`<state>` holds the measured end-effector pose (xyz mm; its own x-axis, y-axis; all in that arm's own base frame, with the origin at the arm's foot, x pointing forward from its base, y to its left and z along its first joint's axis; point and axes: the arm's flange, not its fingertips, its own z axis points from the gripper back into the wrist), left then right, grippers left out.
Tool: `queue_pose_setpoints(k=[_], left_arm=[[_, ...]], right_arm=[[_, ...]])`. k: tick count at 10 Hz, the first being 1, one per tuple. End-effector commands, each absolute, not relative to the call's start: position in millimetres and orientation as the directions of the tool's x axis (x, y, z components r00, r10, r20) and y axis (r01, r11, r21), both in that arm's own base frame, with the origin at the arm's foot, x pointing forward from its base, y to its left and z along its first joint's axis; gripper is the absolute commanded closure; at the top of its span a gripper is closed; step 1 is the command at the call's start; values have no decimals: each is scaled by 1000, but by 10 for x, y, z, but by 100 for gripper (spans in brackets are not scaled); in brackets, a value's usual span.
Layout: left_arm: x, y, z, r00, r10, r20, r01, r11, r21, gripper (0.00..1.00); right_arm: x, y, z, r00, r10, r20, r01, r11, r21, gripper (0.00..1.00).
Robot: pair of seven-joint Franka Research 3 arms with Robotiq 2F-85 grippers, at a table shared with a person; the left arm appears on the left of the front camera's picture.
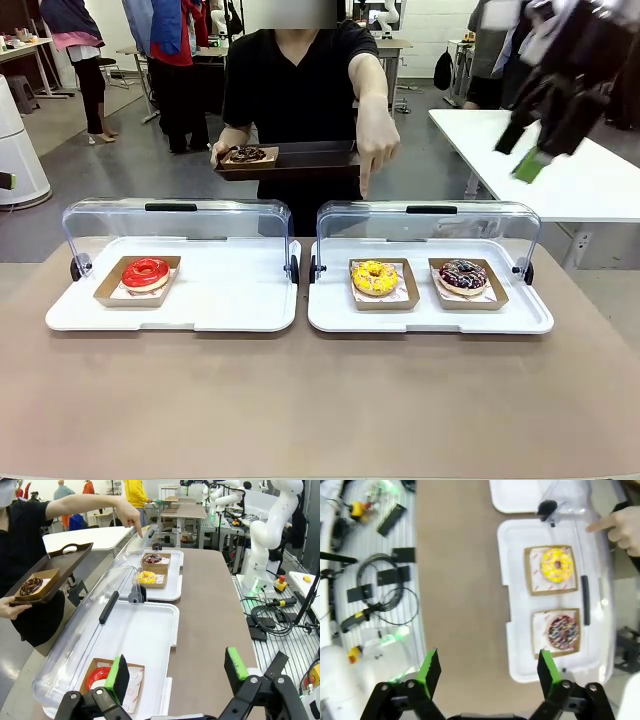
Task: Provide the desired donut to the person.
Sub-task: Pick up and lift the Paper togo box containing the Donut pointed at by the person.
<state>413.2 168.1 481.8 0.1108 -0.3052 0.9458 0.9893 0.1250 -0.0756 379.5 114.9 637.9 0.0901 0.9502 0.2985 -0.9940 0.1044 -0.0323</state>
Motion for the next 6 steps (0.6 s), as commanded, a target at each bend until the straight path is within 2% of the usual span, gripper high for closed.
queue_pose_setpoints(k=[1, 4, 6], left_arm=[[4111, 1691, 4823, 108, -309, 945, 990, 122, -73, 0], [4111, 1691, 4823, 108, -309, 945, 990, 122, -73, 0], [4111, 1691, 4823, 108, -309, 945, 990, 122, -73, 0]], right_arm=[[3853, 1231, 5934, 136, 946, 293, -980, 173, -102, 0], [3929, 1429, 5618, 143, 941, 307, -983, 171, -65, 0], [3881, 1238, 5739, 134, 922, 362, -990, 143, 3, 0]])
